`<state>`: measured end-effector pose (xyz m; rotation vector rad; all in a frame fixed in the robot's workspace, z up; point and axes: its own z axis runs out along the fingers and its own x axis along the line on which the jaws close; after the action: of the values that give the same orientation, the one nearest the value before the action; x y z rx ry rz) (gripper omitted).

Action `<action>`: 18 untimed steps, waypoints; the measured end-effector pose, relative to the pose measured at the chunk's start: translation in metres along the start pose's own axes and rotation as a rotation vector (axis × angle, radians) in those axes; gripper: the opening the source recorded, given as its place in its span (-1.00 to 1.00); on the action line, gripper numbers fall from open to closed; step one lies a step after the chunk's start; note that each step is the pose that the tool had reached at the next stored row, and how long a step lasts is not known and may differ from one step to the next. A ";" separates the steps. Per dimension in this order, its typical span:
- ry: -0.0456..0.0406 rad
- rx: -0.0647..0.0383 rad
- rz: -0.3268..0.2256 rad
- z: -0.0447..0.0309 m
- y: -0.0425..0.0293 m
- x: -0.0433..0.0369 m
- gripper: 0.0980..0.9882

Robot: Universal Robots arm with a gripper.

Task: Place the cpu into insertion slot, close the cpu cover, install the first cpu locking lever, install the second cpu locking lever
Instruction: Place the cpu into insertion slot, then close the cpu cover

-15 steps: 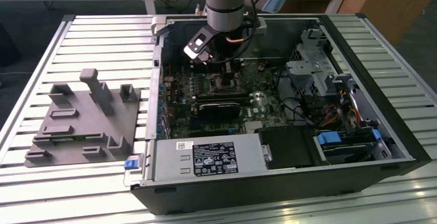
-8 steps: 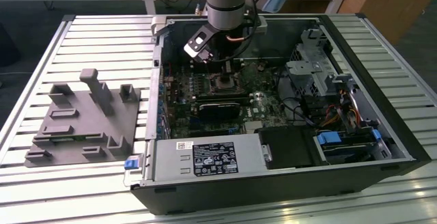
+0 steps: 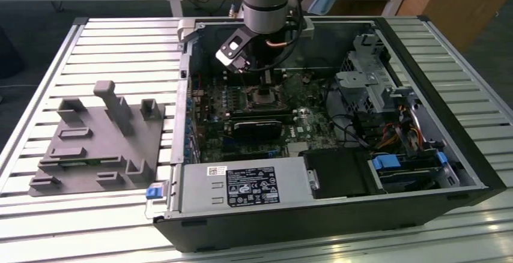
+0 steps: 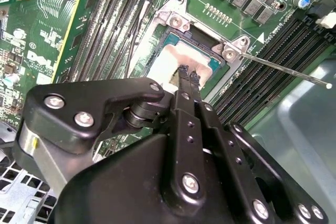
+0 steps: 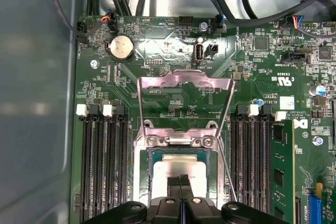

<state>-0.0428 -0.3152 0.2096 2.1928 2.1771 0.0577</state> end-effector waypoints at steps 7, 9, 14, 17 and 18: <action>-0.0002 0.001 0.001 -0.0019 0.0002 -0.0001 -0.96; -0.0001 0.001 0.001 -0.0025 0.0003 0.0000 -0.96; -0.0004 0.003 0.002 -0.0045 0.0008 -0.0001 -0.96; -0.0003 0.003 0.003 -0.0061 0.0011 -0.0001 -0.96; -0.0004 0.003 0.004 -0.0066 0.0012 -0.0001 -0.96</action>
<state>-0.0420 -0.3152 0.2163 2.1980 2.1745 0.0545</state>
